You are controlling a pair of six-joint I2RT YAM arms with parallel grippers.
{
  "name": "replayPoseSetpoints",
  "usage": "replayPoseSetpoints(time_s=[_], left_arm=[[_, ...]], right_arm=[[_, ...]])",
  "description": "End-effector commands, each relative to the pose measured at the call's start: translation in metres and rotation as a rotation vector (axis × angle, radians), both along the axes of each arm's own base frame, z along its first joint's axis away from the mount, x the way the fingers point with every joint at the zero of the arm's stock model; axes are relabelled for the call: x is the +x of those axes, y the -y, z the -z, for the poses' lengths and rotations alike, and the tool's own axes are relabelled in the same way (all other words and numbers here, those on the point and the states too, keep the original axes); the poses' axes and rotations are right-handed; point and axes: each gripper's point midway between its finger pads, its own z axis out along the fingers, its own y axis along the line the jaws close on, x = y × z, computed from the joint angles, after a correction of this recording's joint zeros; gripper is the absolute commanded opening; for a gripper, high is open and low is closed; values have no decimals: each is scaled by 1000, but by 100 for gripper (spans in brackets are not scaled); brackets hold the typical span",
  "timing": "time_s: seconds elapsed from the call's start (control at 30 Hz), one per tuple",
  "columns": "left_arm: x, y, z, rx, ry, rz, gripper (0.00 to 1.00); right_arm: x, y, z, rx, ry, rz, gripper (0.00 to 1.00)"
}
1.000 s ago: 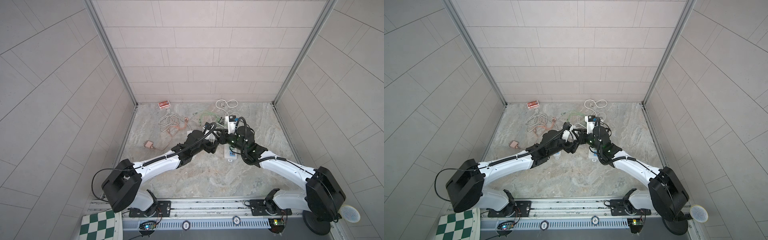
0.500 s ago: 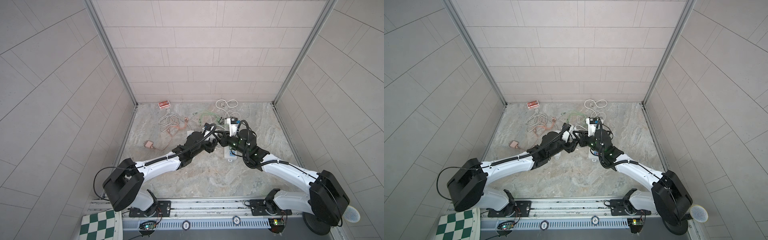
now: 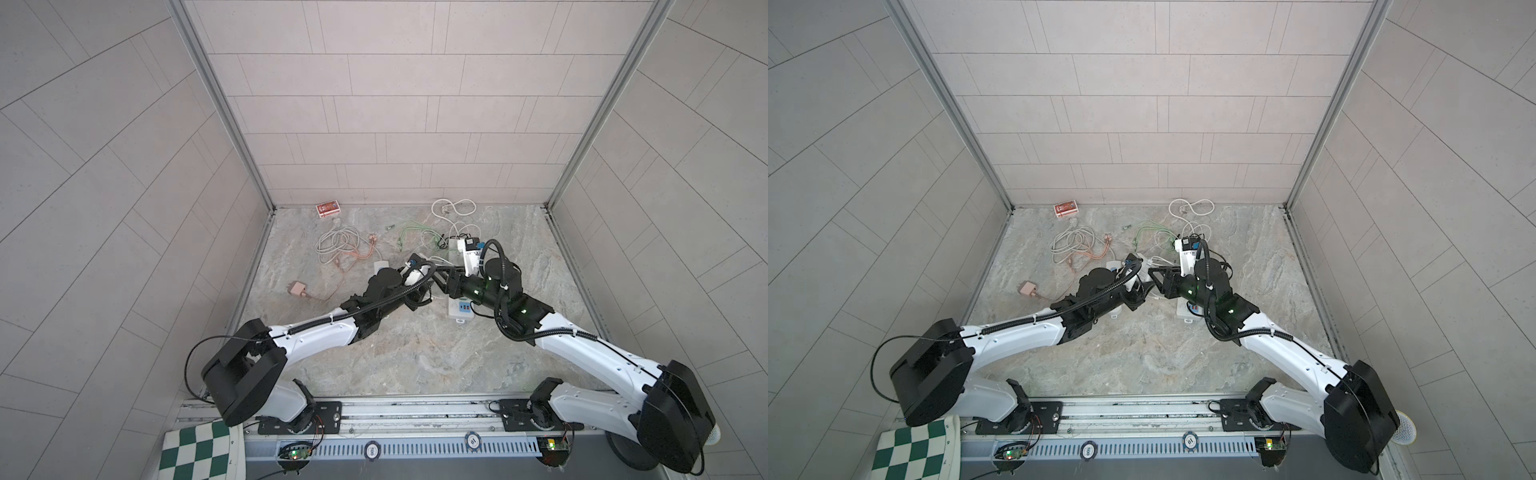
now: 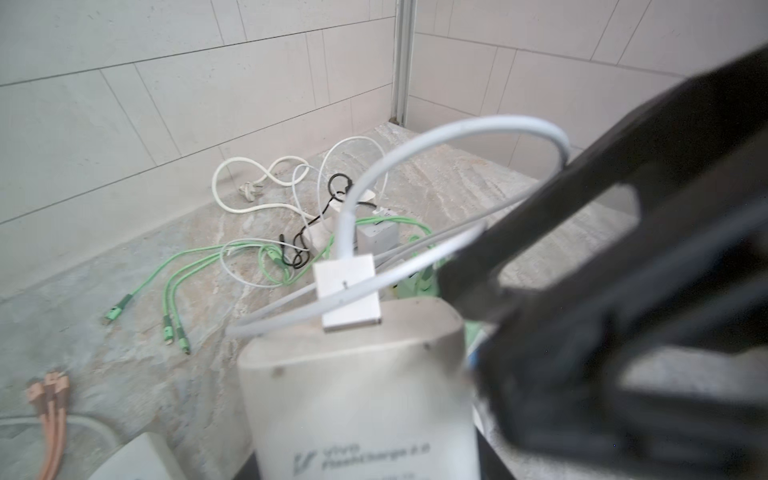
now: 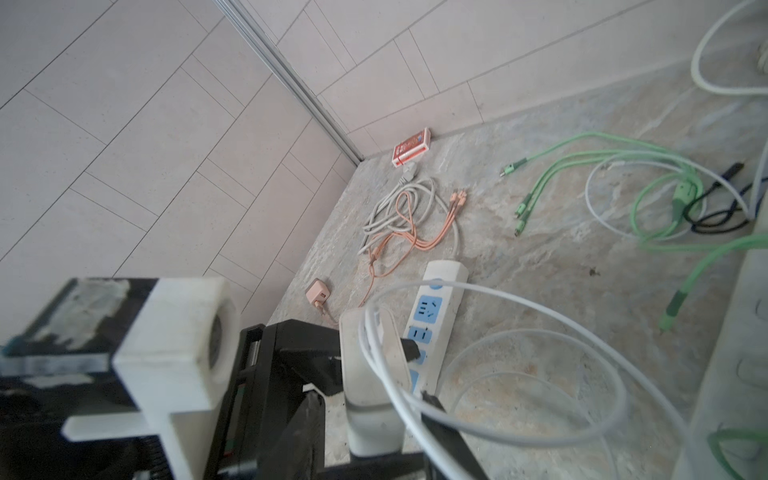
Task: Insert the plug
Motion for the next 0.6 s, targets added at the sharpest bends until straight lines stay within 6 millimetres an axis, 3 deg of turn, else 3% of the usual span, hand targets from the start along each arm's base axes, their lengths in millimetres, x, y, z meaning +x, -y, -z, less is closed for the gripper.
replayPoseSetpoints(time_s=[0.0, 0.17, 0.27, 0.57], left_arm=[[0, -2, -18, 33, 138, 36, 43], [0, 0, -9, 95, 160, 72, 39], [-2, 3, -4, 116, 155, 100, 37], [-14, 2, 2, 150, 165, 159, 35]], right_arm=[[-5, 12, -3, -2, -89, -38, 43], [-20, 16, 7, -81, -218, -178, 44], [-30, 18, 7, -132, -208, -232, 37], [-43, 21, -26, -163, -97, -304, 36]])
